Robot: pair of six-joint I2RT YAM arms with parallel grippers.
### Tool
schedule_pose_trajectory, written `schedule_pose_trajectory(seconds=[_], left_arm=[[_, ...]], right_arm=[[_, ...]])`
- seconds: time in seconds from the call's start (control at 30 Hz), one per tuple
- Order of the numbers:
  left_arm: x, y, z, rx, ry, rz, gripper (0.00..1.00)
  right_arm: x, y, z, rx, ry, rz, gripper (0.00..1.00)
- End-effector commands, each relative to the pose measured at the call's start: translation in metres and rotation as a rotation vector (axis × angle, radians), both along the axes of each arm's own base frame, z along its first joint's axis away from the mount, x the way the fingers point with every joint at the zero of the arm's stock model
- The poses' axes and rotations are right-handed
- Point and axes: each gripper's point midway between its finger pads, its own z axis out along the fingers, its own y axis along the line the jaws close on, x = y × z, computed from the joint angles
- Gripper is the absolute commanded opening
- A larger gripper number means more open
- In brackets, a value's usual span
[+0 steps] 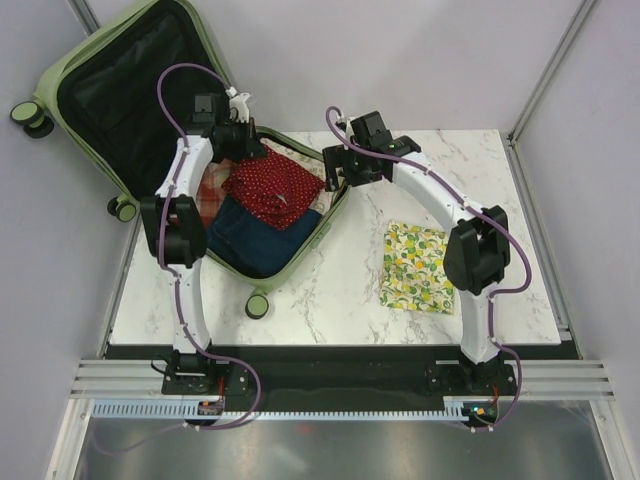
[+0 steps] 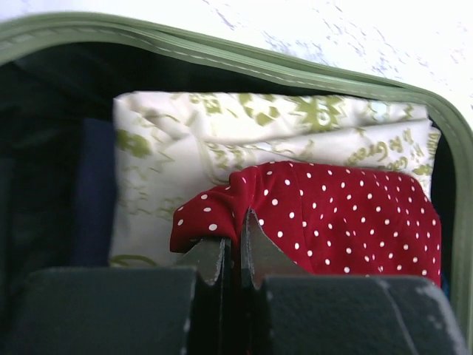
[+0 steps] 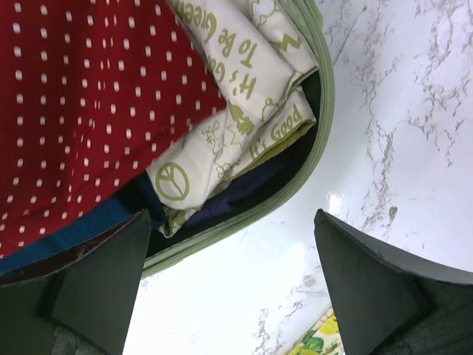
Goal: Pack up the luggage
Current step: Place the clothes in the luggage.
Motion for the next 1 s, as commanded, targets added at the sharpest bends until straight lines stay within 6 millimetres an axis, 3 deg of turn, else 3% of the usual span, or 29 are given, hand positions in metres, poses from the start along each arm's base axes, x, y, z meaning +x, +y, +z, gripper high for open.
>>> schedule_pose_trajectory(seconds=[0.0, 0.03, 0.07, 0.2, 0.53, 0.63, 0.83, 0.97], left_arm=[[0.030, 0.021, 0.017, 0.052, -0.139, -0.001, 0.02], [0.032, 0.019, 0.015, 0.047, -0.137, -0.007, 0.02], [0.037, 0.036, 0.016, 0.046, -0.144, 0.019, 0.02], [0.050, 0.049, 0.020, 0.023, -0.181, 0.022, 0.02], [0.076, 0.064, 0.021, -0.057, -0.248, 0.022, 0.02], [0.084, 0.065, 0.023, -0.070, -0.280, 0.026, 0.02], [0.100, 0.067, 0.030, -0.137, -0.321, 0.067, 0.03], [0.105, 0.069, 0.034, -0.168, -0.309, 0.122, 0.46]], right_arm=[[-0.010, -0.007, 0.027, 0.022, -0.022, -0.028, 0.98], [-0.012, -0.007, 0.025, 0.018, -0.014, -0.028, 0.98], [-0.013, -0.008, 0.023, 0.017, -0.007, -0.032, 0.98], [-0.014, -0.008, 0.020, 0.018, 0.010, -0.042, 0.98], [-0.006, 0.003, 0.014, 0.043, 0.042, -0.028, 0.98], [-0.006, 0.012, 0.008, 0.061, 0.062, -0.014, 0.98], [-0.011, 0.054, 0.005, 0.143, 0.086, 0.038, 0.98], [-0.015, 0.085, 0.001, 0.250, 0.124, 0.053, 0.98]])
